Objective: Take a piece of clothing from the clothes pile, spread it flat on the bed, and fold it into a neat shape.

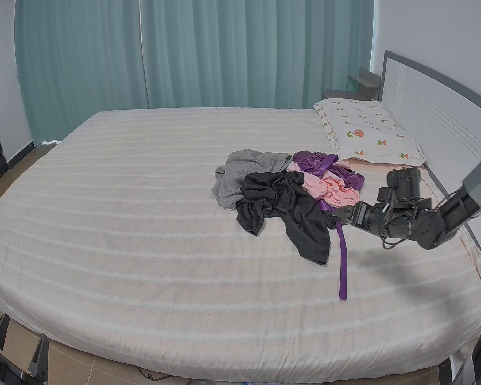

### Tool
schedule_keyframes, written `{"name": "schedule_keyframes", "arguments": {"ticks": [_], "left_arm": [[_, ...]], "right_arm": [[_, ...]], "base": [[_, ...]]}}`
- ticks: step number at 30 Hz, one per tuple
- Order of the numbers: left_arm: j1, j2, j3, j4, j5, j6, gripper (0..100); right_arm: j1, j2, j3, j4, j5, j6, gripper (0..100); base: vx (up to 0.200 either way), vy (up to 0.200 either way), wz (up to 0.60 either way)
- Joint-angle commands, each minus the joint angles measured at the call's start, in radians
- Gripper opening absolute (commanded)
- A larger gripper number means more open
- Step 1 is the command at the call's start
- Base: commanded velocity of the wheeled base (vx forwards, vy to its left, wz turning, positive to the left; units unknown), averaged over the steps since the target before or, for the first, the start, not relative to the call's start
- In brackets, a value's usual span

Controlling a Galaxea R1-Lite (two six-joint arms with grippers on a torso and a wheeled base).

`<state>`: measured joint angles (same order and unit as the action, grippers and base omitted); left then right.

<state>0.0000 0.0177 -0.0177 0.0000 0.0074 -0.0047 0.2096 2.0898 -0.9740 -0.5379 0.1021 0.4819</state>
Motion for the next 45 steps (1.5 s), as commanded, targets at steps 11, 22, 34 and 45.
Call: {"name": "schedule_keyframes", "arguments": {"ticks": [11, 22, 34, 45], "left_arm": [[0.000, -0.018, 0.018, 0.000, 0.000, 0.000, 100], [0.000, -0.018, 0.018, 0.000, 0.000, 0.000, 100], [0.000, -0.018, 0.018, 0.000, 0.000, -0.001, 100], [0.000, -0.018, 0.018, 0.000, 0.000, 0.000, 100]], "right_arm": [[0.036, 0.415, -0.362, 0.078, -0.001, 0.138, 100], [0.057, 0.463, -0.430, 0.099, -0.002, 0.158, 100], [0.086, 0.501, -0.491, 0.134, -0.004, 0.158, 0], [0.091, 0.375, -0.469, 0.118, 0.018, 0.305, 0]], "base": [[0.000, 0.000, 0.00], [0.000, 0.000, 0.00], [0.000, 0.000, 0.00], [0.000, 0.000, 0.00]]}}
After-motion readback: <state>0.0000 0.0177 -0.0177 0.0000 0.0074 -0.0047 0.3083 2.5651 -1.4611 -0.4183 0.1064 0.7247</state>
